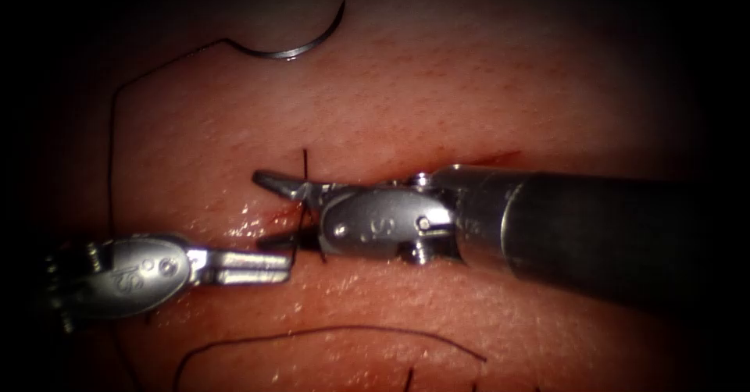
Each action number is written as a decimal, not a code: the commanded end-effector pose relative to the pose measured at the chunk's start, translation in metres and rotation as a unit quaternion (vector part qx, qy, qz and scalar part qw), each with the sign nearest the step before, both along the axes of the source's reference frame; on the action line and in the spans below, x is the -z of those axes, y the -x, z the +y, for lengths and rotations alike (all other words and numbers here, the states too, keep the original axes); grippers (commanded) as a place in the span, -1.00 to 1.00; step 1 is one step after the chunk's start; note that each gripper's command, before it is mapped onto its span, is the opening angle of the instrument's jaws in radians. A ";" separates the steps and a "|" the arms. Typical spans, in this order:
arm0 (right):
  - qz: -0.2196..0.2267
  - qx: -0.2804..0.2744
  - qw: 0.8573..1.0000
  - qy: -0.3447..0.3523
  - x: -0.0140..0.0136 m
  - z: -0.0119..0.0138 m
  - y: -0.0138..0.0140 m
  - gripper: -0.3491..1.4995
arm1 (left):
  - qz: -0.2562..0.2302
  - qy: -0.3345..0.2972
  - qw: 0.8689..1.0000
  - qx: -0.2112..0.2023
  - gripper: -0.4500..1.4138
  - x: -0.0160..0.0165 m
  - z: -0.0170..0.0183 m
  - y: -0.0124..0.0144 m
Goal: Wound Closure
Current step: Cut excess suture with right-side scissors, then set suture off-cut out of the way, then fetch needle with left grasper, then pass needle to right end-effector
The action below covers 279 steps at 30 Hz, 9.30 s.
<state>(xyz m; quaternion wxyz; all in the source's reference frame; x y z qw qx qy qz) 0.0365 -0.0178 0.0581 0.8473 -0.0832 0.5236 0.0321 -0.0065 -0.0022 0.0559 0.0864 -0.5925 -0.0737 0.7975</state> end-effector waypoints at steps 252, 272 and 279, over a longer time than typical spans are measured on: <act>0.304 -0.131 0.684 -0.651 0.0101 0.0064 0.0097 0.45 | -0.238 0.277 0.914 -0.176 -1.00 0.0022 0.0030 0.0054; 0.318 -0.135 0.661 -0.666 0.0108 0.0061 0.0063 0.51 | -0.250 0.285 0.908 -0.179 -1.00 0.0030 0.0026 0.0056; 0.319 -0.137 0.660 -0.666 0.0105 0.0062 0.0055 0.49 | -0.251 0.285 0.907 -0.180 -1.00 0.0032 0.0025 0.0055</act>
